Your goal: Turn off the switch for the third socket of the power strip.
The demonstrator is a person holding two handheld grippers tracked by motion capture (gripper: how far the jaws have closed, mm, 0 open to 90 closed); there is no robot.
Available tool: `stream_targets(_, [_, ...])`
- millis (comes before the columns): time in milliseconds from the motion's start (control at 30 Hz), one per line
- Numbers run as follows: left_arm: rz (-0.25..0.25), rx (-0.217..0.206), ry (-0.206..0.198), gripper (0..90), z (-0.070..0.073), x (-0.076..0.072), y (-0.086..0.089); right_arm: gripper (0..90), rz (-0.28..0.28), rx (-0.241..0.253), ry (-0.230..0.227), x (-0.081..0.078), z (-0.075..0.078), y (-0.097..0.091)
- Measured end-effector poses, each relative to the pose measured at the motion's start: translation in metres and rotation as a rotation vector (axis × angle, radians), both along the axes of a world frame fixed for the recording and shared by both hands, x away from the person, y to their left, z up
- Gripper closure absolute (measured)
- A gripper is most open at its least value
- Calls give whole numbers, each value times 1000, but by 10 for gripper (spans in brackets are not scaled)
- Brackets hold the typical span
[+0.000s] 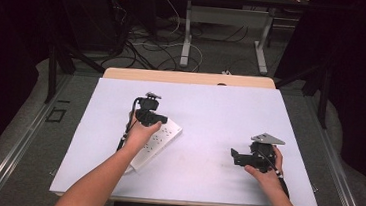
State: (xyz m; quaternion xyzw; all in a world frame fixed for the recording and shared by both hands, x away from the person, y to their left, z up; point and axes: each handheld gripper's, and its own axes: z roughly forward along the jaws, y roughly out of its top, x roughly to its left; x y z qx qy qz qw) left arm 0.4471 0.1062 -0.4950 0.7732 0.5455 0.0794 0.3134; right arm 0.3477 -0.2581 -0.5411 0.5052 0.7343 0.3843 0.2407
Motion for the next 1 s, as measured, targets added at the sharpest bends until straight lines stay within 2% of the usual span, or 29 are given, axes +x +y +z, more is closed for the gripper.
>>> stream_targets(233, [-25,1,-8,642,3,-4,0,0,0,0,0,0,0,0])
stream_targets(500, [-39,-20,-12,588,7,-9,0,0,0,-2,-1,0,0,0])
stream_targets(533, [-46,-11,-14,588,8,-10,1,0,0,-2,-1,0,0,0])
stream_targets(1000, [-75,-47,-23,515,13,-24,-1,0,3,-1,-2,0,0,0])
